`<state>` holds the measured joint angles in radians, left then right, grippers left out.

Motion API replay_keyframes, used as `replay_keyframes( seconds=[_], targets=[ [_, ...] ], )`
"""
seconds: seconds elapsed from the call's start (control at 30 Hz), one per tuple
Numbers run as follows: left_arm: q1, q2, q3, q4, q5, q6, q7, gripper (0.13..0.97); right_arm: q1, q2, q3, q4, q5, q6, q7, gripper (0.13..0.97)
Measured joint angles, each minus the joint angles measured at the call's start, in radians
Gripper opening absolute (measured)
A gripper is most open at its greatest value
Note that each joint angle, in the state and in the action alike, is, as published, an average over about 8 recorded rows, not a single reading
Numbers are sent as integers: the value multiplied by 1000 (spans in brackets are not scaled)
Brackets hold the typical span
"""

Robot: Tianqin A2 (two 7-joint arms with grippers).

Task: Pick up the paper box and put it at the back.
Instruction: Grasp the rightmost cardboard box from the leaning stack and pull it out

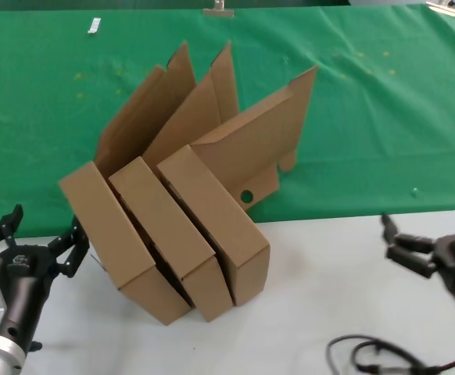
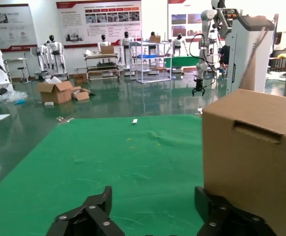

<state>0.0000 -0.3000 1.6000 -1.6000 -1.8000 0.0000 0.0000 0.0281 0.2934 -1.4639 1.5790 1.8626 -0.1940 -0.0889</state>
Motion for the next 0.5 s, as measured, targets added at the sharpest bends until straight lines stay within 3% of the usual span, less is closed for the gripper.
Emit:
replay_keyframes(
  seconds=[0.3, 0.43, 0.5],
  targets=[
    [0, 0, 0, 0, 0, 0, 0, 467, 45, 93, 206, -80, 148, -293, -164, 966],
    [0, 0, 0, 0, 0, 0, 0, 467, 68, 169, 227, -130, 180, -427, -235, 966],
    [0, 0, 0, 0, 0, 0, 0, 424, 79, 210, 217, -155, 184, -493, -273, 966]
  ],
)
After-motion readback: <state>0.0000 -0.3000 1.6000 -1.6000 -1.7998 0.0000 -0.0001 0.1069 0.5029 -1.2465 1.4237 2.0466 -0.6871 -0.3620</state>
